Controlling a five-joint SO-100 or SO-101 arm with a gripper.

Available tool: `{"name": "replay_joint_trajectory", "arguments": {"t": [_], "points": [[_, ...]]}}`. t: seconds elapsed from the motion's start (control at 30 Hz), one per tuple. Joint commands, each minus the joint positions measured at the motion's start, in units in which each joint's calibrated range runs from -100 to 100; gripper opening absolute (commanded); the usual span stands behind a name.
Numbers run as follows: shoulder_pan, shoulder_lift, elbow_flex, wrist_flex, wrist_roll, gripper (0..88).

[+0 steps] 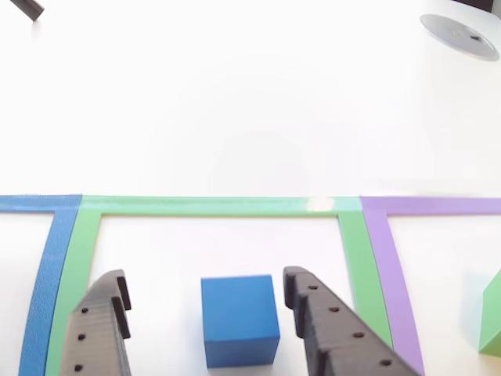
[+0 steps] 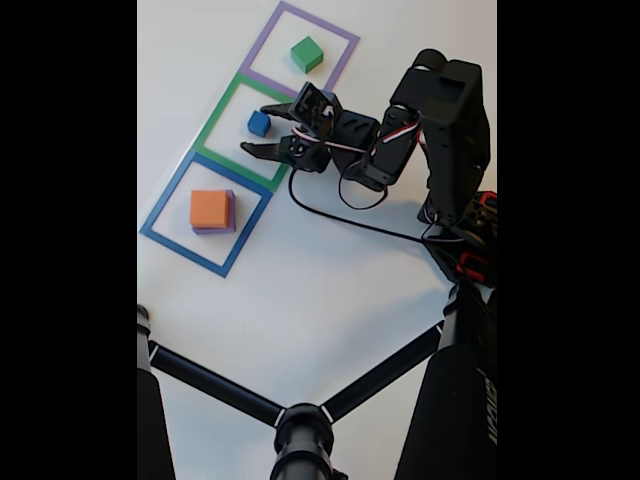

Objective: Tower of hanoi

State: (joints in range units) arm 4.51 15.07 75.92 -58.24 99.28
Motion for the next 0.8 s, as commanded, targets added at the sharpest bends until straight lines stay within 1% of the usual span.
{"name": "replay_joint_trajectory", "arguments": {"t": [0.0,0.13,0.23,0.3,0.33,0.43,0.53,0.7,0.77], "points": [[-1.1,-14.5,1.1,8.2,0.7,21.3],[-0.4,-29.4,1.3,23.2,0.7,18.2],[0.9,-40.3,1.3,35.7,0.7,9.6],[1.8,-47.0,1.7,42.6,0.7,1.8],[2.4,-50.1,2.3,45.4,0.7,0.2],[5.2,-60.2,3.4,56.3,0.7,0.0],[8.0,-70.5,0.4,72.8,0.7,0.0],[12.5,-78.7,-18.9,105.9,0.7,0.0],[15.0,-79.3,-26.7,115.0,0.7,0.0]]}}
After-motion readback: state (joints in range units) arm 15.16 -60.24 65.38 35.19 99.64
